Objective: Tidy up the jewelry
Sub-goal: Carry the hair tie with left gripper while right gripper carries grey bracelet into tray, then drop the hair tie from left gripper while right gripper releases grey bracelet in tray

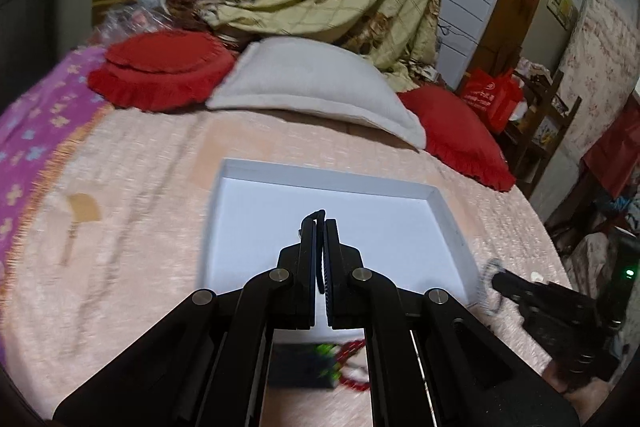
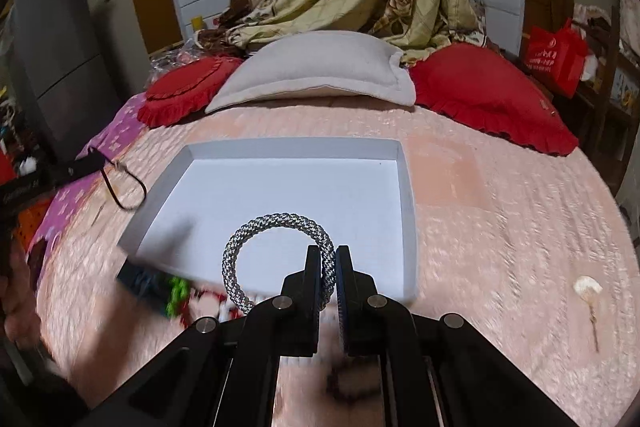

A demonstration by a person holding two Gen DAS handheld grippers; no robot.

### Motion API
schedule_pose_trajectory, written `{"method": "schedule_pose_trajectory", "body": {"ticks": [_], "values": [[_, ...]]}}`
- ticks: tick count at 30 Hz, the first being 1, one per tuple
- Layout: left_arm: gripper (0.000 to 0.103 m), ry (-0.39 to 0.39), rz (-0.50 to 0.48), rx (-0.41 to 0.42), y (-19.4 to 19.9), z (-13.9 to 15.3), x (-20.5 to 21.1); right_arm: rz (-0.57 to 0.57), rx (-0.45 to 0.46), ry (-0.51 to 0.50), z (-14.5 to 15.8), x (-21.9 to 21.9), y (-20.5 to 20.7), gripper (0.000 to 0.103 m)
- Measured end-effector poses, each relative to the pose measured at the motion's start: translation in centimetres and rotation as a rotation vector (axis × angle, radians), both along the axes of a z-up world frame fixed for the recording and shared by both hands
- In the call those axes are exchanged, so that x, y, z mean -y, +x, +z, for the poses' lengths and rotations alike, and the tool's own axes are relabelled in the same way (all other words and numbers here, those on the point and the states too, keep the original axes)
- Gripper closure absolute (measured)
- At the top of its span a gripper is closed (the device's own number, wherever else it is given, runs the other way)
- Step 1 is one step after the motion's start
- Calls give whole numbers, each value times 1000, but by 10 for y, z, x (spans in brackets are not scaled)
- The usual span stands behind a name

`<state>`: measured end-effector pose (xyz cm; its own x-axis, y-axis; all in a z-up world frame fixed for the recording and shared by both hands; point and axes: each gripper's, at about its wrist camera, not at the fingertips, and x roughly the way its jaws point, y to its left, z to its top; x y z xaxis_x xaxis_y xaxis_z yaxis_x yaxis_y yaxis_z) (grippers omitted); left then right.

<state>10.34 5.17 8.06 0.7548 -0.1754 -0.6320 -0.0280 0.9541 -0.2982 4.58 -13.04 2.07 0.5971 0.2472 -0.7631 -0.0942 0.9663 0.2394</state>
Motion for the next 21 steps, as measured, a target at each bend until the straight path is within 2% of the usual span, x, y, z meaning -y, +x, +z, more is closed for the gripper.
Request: {"method": "schedule_pose_trajectory", "body": {"ticks": [4, 10, 12, 21], "values": [[101, -28, -47, -40, 25, -23, 10, -11, -62, 2, -27, -5, 27, 97], [101, -25, 1, -185, 44, -68, -5, 3, -149, -5, -64, -14, 48, 97], [101, 7, 11, -226, 44, -78, -9, -2, -184, 2, -74, -12, 51, 97], [101, 69, 85, -268, 35, -89, -25, -37, -212, -10, -82, -5, 54, 97]]}}
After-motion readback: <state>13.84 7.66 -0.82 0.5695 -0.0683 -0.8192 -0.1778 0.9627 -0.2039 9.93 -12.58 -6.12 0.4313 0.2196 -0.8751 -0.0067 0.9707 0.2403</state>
